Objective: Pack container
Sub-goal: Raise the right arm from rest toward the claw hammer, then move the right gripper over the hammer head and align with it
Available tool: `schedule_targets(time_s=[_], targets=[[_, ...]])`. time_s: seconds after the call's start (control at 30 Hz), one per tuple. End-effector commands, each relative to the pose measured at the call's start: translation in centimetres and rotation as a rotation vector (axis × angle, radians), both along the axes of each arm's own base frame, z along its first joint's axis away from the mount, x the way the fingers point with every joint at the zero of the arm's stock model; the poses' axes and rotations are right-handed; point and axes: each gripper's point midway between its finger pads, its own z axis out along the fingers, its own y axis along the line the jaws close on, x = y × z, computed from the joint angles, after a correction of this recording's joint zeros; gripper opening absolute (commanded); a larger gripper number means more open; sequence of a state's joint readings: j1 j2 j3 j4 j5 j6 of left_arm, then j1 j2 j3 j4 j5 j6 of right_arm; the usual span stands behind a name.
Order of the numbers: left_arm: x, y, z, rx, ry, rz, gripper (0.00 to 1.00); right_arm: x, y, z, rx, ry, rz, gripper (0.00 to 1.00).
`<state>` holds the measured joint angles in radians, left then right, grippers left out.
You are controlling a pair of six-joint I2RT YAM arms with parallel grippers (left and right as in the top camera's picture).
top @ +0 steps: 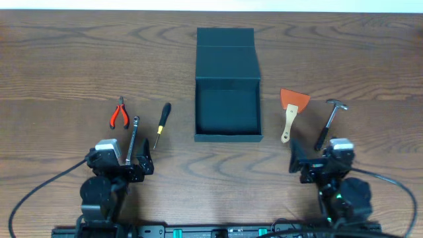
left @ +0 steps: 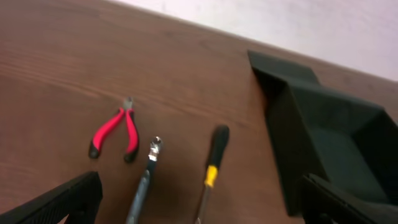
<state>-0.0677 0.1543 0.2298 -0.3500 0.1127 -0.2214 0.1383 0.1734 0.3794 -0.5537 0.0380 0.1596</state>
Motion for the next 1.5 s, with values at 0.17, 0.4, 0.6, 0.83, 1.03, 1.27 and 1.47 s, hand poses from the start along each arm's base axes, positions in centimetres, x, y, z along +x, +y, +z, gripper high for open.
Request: schedule_targets(time_s=[0.17, 0.4, 0.6, 0.83, 1.03, 1.27, 1.47], targets=[[1.5, -1.6, 2.9, -0.045, 0.128, -0.067, 0.98, -0.4, -1.4, 4.2, -0.003, 0.302, -0.109, 0.99], [2.9, -3.6, 1.2, -0.094, 0.283, -0.163, 0.99, -0.8, 0.2, 7.1, 0.035, 0.565, -0.057, 0.99], [3.1, -3.6, 0.6, -0.094, 0.309, -0.161, 0.99, 1.9, -0.2, 9.2, 0.196, 0.514, -0.191, 0.99], [3.0, -3.6, 1.7, -0.093, 0.307, -0.161, 0.99, 7.5, -4.0, 8.2, 0.446, 0.477, -0.475, 0.99], [2.7, -3.3, 2.4, -0.081, 0.32, -0.15, 0.99, 12.4, -6.7, 2.2, 0.57, 0.611, -0.641, 0.99], [2.0, -2.1, 1.1, -0.046, 0.38, -0.089, 0.99, 15.4, -9.7, -4.4, 0.62, 0.712, -0.781, 0.99], [1.8, -1.9, 0.8, -0.039, 0.395, -0.079, 0.99, 15.7, -13.0, -6.4, 0.613, 0.713, -0.858, 0.99]])
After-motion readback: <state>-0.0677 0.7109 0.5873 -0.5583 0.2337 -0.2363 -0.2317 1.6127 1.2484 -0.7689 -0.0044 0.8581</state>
